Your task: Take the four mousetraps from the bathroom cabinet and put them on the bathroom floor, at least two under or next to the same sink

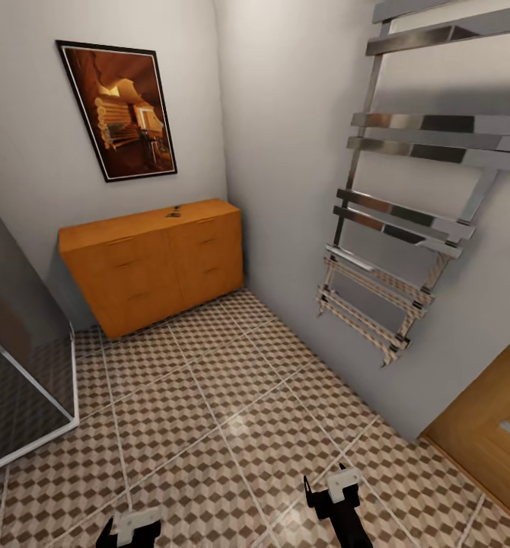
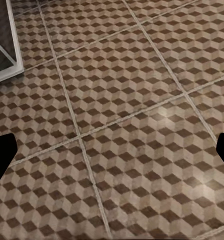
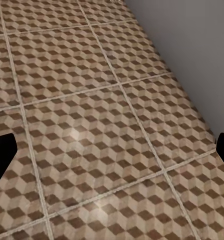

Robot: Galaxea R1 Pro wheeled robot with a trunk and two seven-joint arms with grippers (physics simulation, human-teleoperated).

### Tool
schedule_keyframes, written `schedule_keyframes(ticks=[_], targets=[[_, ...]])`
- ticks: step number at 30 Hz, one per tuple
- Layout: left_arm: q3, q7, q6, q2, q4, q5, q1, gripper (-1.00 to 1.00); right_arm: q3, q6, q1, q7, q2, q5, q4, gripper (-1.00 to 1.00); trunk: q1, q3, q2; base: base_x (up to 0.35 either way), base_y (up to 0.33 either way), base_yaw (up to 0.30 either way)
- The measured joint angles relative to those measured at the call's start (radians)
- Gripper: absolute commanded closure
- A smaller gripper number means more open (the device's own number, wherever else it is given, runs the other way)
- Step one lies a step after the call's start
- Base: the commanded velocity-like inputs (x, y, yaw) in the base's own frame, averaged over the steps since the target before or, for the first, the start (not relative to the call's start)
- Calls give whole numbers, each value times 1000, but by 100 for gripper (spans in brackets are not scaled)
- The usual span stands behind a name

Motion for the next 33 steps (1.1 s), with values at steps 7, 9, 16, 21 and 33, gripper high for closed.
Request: schedule_keyframes(ticks=[7,9,16,21,33], targets=[[0,0,0,0,0,0,0,-100,0,0,0,0,0,0,0,-100,0,-4,0,0,-109,248],[0,0,0,0,0,0,0,-100,0,1,0,0,0,0,0,-100,0,-5,0,0,-38,248],[0,0,0,0,0,0,0,-100,0,1,0,0,0,0,0,-100,0,-8,0,0,-13,248],[0,0,0,0,0,0,0,-100,0,0,0,0,0,0,0,-100,0,-11,0,0,-1,248],[0,0,0,0,0,0,0,-100,0,1,0,0,0,0,0,-100,0,-17,0,0,0,248]])
